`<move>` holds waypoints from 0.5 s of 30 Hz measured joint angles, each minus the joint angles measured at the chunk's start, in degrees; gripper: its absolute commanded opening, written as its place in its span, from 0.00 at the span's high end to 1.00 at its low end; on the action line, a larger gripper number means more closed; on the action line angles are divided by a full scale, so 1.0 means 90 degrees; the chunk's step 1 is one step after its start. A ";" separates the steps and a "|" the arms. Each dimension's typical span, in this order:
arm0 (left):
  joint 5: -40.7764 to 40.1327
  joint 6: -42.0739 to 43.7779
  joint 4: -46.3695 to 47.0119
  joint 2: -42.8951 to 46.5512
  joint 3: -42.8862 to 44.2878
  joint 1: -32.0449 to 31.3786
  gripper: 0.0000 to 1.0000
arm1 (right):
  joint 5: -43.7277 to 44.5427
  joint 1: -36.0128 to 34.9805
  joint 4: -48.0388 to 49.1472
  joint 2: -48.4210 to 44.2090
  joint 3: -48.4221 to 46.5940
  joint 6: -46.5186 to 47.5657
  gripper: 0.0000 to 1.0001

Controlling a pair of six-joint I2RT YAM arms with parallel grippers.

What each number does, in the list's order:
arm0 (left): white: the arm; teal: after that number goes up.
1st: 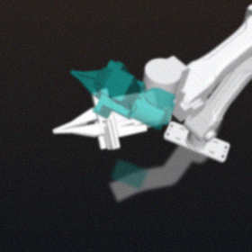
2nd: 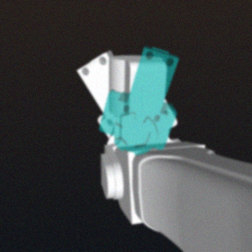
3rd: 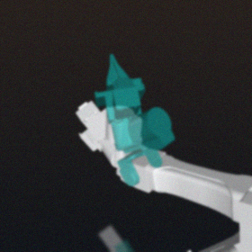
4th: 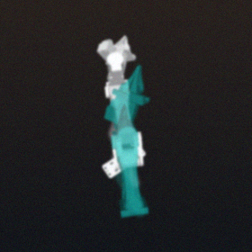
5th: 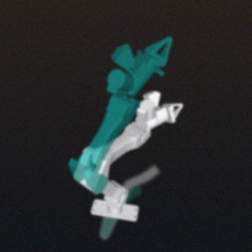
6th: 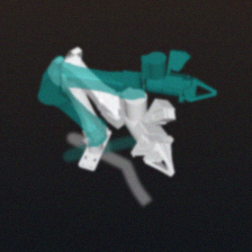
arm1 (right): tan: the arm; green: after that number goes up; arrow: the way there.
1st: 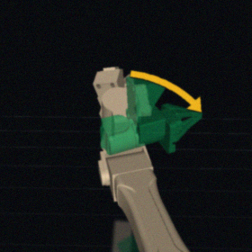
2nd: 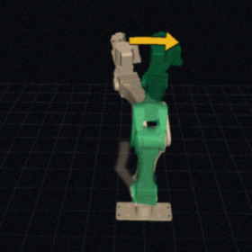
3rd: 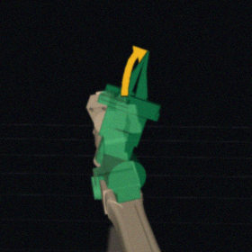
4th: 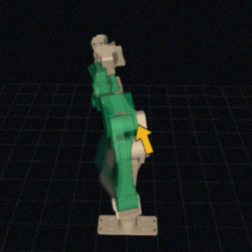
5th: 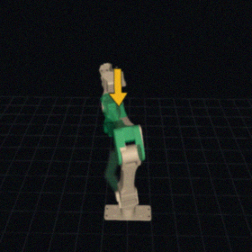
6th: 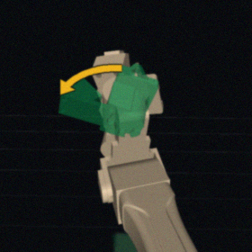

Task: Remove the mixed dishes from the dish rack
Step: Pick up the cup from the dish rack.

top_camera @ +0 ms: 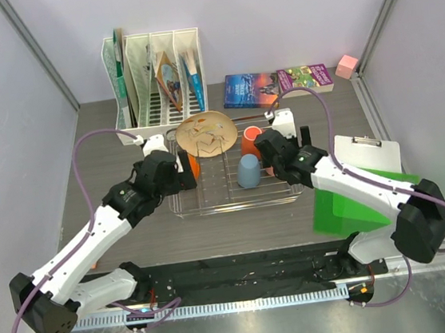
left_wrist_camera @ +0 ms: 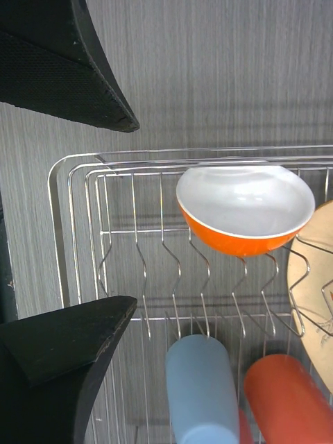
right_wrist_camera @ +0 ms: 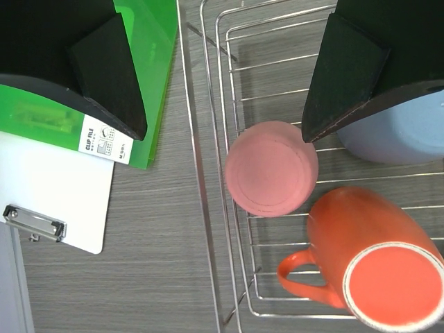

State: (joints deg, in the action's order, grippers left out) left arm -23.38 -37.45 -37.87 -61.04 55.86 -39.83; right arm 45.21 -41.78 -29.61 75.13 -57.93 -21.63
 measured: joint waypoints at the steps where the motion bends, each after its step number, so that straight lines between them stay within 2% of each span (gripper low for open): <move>1: 0.0000 0.0002 0.0041 0.0051 0.0000 0.0000 0.00 | -0.0007 0.0000 0.0005 0.0124 -0.0024 -0.0010 0.03; 5: 0.0005 0.0010 0.0097 0.0100 0.0000 0.0000 0.00 | -0.0022 0.0000 0.0056 0.0534 -0.0085 -0.0083 0.03; 15: 0.0080 0.0022 0.0104 0.0100 -0.0019 0.0000 0.00 | -0.0522 0.0342 0.0481 0.0714 -0.0090 -0.0277 0.05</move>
State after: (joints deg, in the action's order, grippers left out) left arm -22.65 -37.26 -36.93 -60.14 55.68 -39.83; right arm 40.51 -38.70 -25.28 81.56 -58.74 -24.12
